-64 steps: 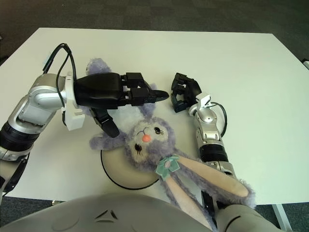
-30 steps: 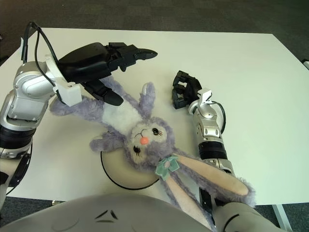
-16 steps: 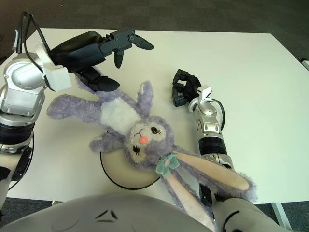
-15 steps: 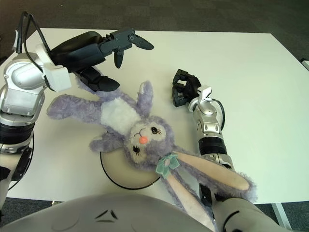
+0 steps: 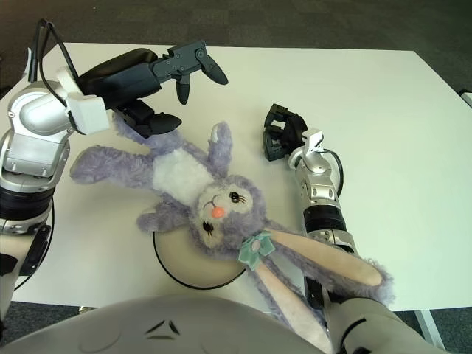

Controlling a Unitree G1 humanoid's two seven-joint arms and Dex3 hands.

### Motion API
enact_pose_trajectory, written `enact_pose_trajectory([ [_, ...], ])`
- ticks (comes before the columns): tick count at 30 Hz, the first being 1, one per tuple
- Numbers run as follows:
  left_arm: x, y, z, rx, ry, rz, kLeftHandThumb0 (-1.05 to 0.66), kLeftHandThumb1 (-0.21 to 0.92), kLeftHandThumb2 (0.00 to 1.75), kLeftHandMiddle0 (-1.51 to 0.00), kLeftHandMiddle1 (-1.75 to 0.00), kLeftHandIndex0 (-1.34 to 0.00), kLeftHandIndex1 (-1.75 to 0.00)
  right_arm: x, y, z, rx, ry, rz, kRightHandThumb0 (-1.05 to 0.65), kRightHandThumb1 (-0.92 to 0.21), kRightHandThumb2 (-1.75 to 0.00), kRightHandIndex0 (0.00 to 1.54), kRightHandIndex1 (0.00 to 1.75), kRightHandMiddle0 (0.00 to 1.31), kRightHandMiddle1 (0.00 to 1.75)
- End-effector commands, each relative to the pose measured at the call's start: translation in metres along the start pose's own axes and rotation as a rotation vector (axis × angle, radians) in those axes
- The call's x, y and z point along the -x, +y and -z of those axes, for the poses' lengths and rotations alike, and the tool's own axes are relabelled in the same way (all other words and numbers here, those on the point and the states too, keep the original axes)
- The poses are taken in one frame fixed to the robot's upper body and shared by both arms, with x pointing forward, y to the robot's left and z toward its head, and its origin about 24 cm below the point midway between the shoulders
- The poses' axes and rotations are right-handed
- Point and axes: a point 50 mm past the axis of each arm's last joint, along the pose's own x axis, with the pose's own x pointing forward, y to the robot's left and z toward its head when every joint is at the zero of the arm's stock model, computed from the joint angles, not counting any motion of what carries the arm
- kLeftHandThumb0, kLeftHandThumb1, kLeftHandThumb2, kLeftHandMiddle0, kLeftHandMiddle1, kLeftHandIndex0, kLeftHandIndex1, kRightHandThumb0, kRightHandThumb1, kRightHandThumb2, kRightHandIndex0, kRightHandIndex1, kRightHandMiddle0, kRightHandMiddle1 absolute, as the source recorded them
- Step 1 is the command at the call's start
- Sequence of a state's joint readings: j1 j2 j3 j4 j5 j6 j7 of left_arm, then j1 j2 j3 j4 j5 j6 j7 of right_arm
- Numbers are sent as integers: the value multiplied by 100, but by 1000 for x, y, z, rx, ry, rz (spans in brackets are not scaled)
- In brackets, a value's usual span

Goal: Put the doll into the plate.

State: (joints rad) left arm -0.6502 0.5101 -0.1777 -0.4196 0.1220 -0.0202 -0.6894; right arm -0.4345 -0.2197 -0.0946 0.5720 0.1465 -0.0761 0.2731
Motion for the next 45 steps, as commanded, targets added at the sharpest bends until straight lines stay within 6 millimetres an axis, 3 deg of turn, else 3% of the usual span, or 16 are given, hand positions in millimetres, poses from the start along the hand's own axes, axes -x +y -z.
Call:
enact_pose_trajectory([
  [1, -1, 4, -1, -7, -8, -4, -76, 92, 90, -58, -158, 0, -127, 19, 0, 47, -27, 210, 12, 0, 10, -175, 96, 163, 70, 175],
  [45, -2, 4, -2, -7, -10, -4, -76, 92, 90, -59, -158, 0, -127, 20, -2, 47, -27, 208, 12, -1, 10, -175, 96, 163, 70, 175],
])
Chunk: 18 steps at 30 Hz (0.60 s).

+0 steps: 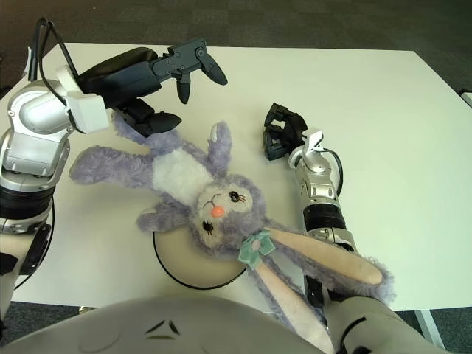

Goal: Put the doll into the plate.

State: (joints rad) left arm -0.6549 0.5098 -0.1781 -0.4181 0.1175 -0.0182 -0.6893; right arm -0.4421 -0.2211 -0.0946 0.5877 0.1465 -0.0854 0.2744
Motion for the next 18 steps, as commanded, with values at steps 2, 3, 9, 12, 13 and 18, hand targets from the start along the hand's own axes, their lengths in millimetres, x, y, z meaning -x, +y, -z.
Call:
enact_pose_trajectory([
  [2, -1, 3, -2, -9, -7, -3, -76, 92, 90, -59, -158, 0, -127, 21, -1, 47, -28, 209, 12, 0, 10, -175, 96, 163, 70, 175],
  [3, -1, 3, -2, -9, -7, -3, -76, 92, 90, -59, -158, 0, -127, 21, -1, 47, -28, 209, 12, 0, 10, -175, 96, 163, 70, 175],
  [9, -1, 3, -2, -9, -6, -3, -76, 92, 90, -59, -158, 0, -127, 21, -1, 47, -28, 209, 12, -1, 10, -175, 96, 163, 70, 175],
  [12, -1, 3, -2, -9, -6, -3, -76, 92, 90, -59, -158, 0, -127, 20, -1, 47, -28, 209, 12, -1, 10, -175, 96, 163, 70, 175],
  [13, -1, 3, -1, -9, -6, -3, -76, 92, 90, -59, -158, 0, -127, 20, -1, 47, -28, 209, 12, -1, 10, -175, 96, 163, 70, 175],
  [18, -2, 3, -1, -9, -6, -3, -76, 92, 90, -59, -158, 0, -127, 20, -1, 47, -28, 210, 13, -1, 10, -175, 96, 163, 70, 175],
])
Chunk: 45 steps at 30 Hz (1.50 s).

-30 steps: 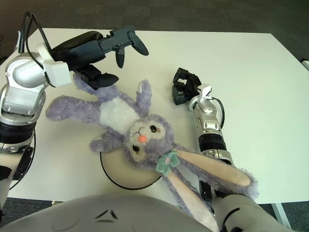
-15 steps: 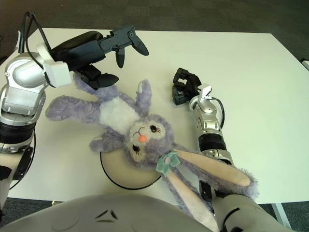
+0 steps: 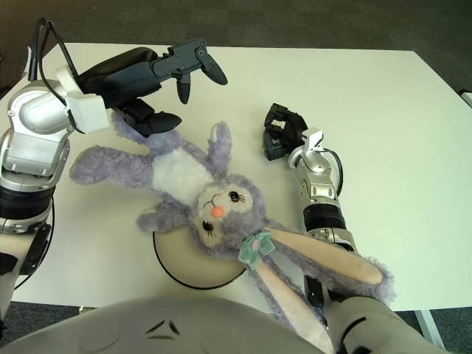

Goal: Put the doll into the plate.

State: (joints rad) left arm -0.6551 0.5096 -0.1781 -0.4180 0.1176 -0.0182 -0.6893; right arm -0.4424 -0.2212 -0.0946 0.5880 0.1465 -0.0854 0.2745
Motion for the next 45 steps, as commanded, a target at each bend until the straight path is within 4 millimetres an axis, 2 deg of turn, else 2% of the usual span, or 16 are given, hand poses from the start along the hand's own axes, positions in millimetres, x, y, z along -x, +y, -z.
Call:
enact_pose_trajectory([
  [1, -2, 3, -1, -9, -6, -3, -76, 92, 90, -59, -158, 0, -127, 20, -1, 47, -28, 210, 13, -1, 10, -175, 96, 163, 70, 175],
  [20, -4, -1, -1, -7, -6, -1, -76, 92, 90, -59, -158, 0, -127, 21, -4, 49, -29, 215, 14, 0, 10, -175, 96, 163, 70, 175],
  [21, -18, 8, 12, -125, -2, -162, -76, 92, 90, -59, -158, 0, -127, 22, -5, 50, -28, 205, 19, 0, 10, -175, 96, 163, 70, 175],
  [22, -28, 11, 19, -211, -17, -261, -49, 75, 97, -56, -156, -16, -144, 23, -5, 52, -28, 198, 23, -1, 9, -175, 95, 164, 69, 175],
  [25, -40, 8, 35, -315, -54, -324, -16, 53, 108, -52, -155, -35, -165, 25, -6, 54, -30, 191, 25, -1, 9, -175, 94, 166, 69, 175],
  [27, -41, 6, 41, -334, -63, -315, -9, 48, 111, -51, -157, -39, -170, 25, -6, 55, -32, 190, 24, -1, 8, -175, 93, 167, 69, 175],
  [31, -43, 3, 48, -342, -72, -326, -2, 44, 115, -51, -165, -36, -174, 25, -7, 56, -35, 189, 22, -1, 8, -175, 92, 169, 68, 175],
  [35, -45, 1, 54, -325, -91, -318, -1, 49, 110, -49, -172, -30, -168, 25, -8, 56, -29, 190, 20, -1, 7, -175, 91, 171, 68, 175],
  [37, -47, -2, 57, -301, -108, -303, -1, 56, 102, -45, -172, -23, -170, 24, -8, 57, -26, 191, 20, -1, 7, -175, 91, 172, 67, 175],
  [42, -51, -6, 62, -233, -138, -277, -1, 82, 62, -37, -159, -10, -171, 24, -9, 57, -24, 190, 21, -1, 7, -175, 90, 173, 67, 175],
  [45, -51, -6, 64, -234, -142, -269, -1, 88, 54, -35, -157, -7, -172, 24, -9, 57, -26, 187, 23, -1, 7, -175, 90, 172, 67, 175],
])
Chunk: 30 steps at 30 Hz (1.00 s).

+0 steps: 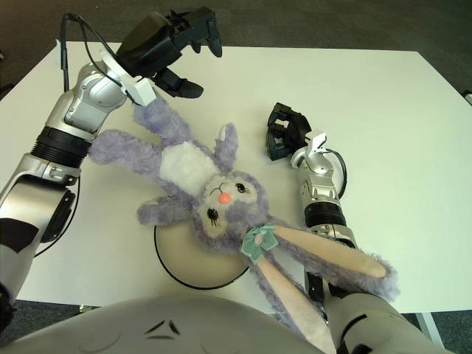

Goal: Put the doll into the plate.

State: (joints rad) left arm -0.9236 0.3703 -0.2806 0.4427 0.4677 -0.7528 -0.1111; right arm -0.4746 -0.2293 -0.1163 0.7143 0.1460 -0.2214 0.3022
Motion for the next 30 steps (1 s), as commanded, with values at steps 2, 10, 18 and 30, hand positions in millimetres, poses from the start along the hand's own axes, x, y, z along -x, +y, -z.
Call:
enact_pose_trajectory([
  [2, -5, 4, 3, -25, -19, 11, -1, 90, 51, -34, -156, -5, -174, 27, -1, 51, -36, 231, 20, -1, 7, -175, 90, 172, 67, 175],
  [10, -5, 16, 15, -130, 38, 6, -31, 92, 52, -27, -119, -17, -175, 26, -3, 52, -30, 233, 24, -1, 6, -175, 89, 174, 67, 175],
  [18, -5, 25, 13, -146, 49, -84, -35, 92, 52, -31, -143, -19, -175, 26, -3, 52, -29, 236, 20, -1, 6, -175, 89, 175, 67, 174],
  [30, 1, 40, 8, -213, 107, -166, -35, 92, 48, -48, -174, -23, -171, 26, -3, 52, -30, 232, 22, -1, 6, -175, 89, 174, 67, 175],
])
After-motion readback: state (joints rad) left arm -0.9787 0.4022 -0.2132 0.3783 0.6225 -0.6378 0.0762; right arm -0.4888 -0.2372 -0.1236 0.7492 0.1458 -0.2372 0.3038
